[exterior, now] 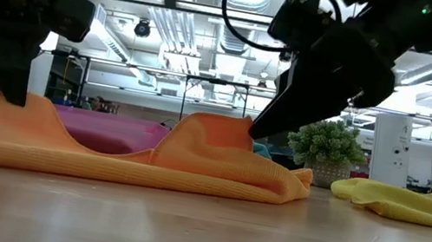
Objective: Fold microfiber towels
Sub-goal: Fold the orange towel
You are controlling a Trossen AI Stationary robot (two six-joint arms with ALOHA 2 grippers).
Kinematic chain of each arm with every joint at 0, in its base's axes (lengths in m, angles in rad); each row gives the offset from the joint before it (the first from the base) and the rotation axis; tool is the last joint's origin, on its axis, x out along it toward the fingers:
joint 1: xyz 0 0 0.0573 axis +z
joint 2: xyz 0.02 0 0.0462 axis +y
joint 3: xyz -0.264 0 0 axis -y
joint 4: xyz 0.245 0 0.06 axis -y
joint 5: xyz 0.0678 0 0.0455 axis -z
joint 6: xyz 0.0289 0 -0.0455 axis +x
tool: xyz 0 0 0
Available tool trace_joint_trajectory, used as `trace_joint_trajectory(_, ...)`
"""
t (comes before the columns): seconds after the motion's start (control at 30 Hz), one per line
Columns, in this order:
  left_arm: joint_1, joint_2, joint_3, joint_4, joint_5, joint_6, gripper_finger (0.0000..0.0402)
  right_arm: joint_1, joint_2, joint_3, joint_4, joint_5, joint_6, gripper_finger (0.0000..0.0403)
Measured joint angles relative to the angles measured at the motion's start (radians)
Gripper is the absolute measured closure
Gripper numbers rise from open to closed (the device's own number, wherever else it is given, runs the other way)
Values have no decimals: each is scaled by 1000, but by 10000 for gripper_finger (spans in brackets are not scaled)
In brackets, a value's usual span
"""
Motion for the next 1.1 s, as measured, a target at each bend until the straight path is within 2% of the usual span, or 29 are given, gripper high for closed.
trace_joint_trajectory(0.33, -6, -11, -2, -2, 1, 2, 401, -1, 41, 4, 117, -1, -64, 278)
trace_joint_trajectory(0.43, -6, -10, -2, -1, 1, 21, 401, -3, 66, 4, 131, -1, -88, 316)
trace_joint_trajectory(0.5, -9, -10, 6, -2, 1, 41, 401, -3, 77, 4, 147, 0, -113, 364)
trace_joint_trajectory(0.57, -14, -12, 24, -5, 1, 58, 401, -3, 73, 3, 149, -1, -144, 384)
trace_joint_trajectory(0.7, -41, -24, 72, -36, 9, 117, 401, 3, -3, 3, 73, -8, -157, 394)
trace_joint_trajectory(0.8, -78, -43, 108, -53, 36, 181, 402, 17, -92, 3, -53, -27, -160, 394)
trace_joint_trajectory(0.9, -136, -49, 142, -49, 74, 274, 402, 31, -194, 3, -197, -104, -160, 394)
trace_joint_trajectory(1.1, -236, -44, 155, -25, 75, 367, 402, 37, -363, 3, -364, -259, -119, 394)
